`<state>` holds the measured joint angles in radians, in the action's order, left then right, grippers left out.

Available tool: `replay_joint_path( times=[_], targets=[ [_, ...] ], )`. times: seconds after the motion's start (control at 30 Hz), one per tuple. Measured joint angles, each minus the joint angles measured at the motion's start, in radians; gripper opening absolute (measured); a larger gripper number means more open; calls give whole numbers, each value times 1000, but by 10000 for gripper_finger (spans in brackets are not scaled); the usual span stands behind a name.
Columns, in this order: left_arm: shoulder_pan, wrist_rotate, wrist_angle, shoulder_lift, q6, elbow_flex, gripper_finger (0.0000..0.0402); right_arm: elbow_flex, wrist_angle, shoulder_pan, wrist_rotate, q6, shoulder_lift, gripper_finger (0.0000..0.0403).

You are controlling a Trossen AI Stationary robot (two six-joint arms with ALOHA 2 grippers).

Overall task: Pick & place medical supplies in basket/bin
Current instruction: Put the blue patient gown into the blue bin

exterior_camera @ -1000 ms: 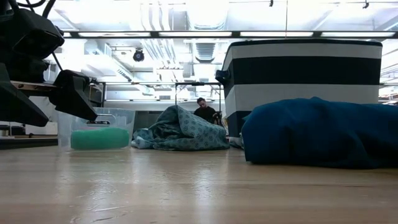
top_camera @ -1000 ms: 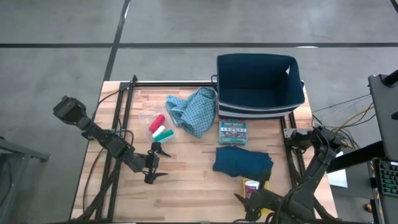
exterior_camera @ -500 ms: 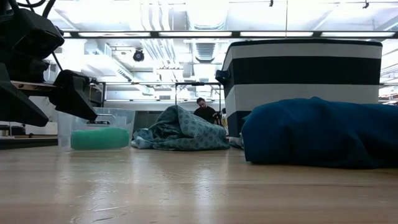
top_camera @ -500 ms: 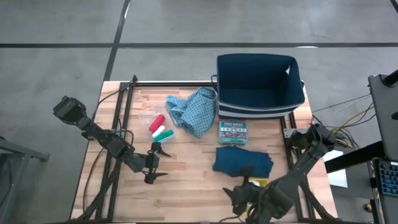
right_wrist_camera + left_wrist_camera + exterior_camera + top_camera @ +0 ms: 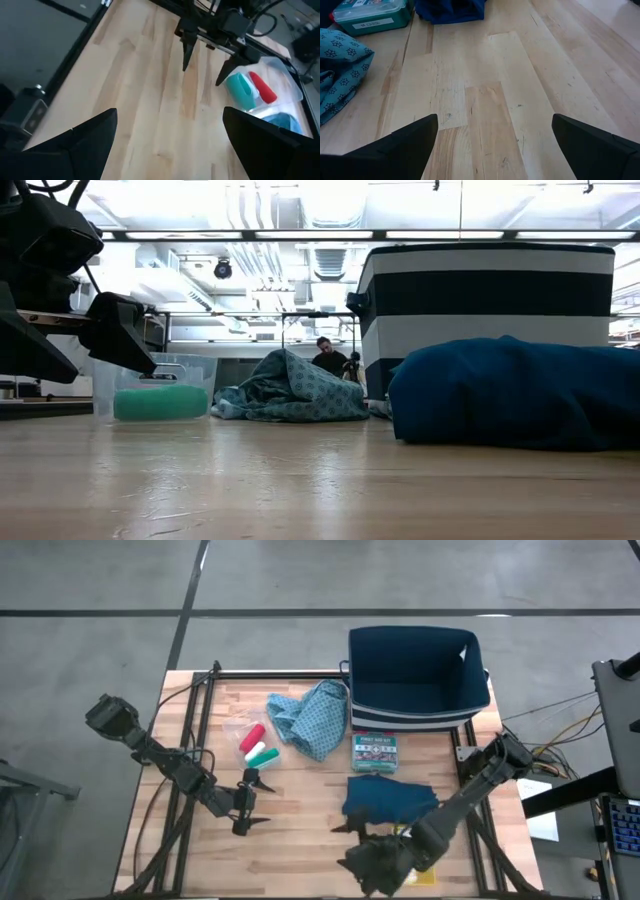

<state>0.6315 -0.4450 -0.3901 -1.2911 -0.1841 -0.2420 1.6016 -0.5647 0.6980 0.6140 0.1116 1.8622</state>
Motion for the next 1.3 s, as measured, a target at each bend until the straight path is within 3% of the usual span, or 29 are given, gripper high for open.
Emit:
replay_joint_path(
  times=[0.37,0.87,1.1,1.3],
  targets=[
    [0,0,0,0,0,0,399,-1,-43,-160,-287,-55,0,359],
    [0,0,0,0,0,0,399,-2,-116,-322,-362,-155,-60,359],
    [0,0,0,0,0,0,399,-3,-114,-435,-492,-301,-99,359],
    [0,0,0,0,0,0,399,-3,-149,-582,-573,-260,-182,359]
  ],
)
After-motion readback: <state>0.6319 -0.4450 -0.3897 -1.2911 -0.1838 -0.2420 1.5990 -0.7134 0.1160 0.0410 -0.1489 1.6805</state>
